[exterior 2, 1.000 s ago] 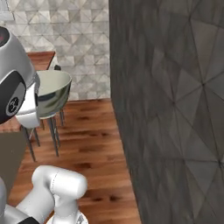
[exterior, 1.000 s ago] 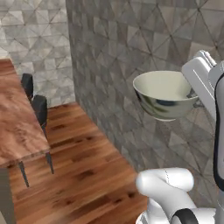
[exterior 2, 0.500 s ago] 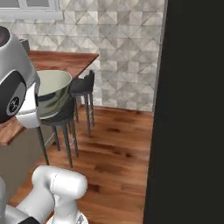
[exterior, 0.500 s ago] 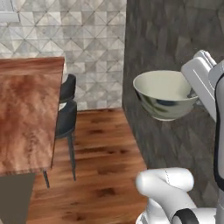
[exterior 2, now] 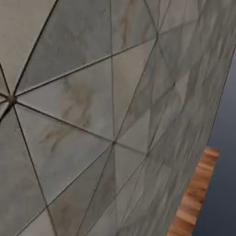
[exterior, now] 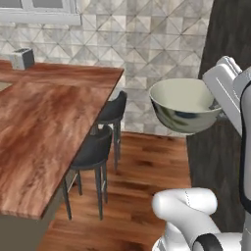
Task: Pick up the bowls from the cabinet and place each bowl in front of a stool on the dining counter.
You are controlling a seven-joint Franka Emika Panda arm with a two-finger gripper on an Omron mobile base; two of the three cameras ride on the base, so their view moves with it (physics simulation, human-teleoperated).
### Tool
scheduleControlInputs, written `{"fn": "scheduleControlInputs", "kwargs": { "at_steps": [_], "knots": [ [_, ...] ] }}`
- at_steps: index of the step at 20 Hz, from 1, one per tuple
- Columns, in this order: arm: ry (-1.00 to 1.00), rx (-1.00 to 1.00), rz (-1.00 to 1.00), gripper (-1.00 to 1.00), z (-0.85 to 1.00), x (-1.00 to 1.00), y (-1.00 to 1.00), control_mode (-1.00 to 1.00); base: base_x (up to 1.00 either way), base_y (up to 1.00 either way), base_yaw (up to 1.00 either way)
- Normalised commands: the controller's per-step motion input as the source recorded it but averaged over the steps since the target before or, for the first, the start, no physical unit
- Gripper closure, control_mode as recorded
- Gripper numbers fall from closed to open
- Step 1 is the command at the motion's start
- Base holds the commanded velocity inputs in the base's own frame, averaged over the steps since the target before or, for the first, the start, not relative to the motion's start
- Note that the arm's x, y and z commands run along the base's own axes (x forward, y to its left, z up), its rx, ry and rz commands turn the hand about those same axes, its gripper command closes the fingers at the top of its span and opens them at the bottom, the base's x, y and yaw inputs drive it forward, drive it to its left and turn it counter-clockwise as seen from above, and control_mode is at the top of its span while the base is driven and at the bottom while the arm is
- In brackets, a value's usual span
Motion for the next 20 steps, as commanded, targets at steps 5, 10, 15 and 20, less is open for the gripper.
{"fn": "scheduleControlInputs", "kwargs": {
  "at_steps": [5,10,15,20],
  "knots": [
    [0.0,0.0,0.0,1.0,0.0,0.0,0.0,1.0,0.78,-0.77,0.55],
    [0.0,0.0,0.0,1.0,0.0,0.0,0.0,1.0,0.58,-0.78,0.58],
    [0.0,0.0,0.0,1.0,0.0,0.0,0.0,1.0,0.24,-0.84,0.6],
    [0.0,0.0,0.0,1.0,0.0,0.0,0.0,1.0,0.0,-0.7,0.66]
  ]
}}
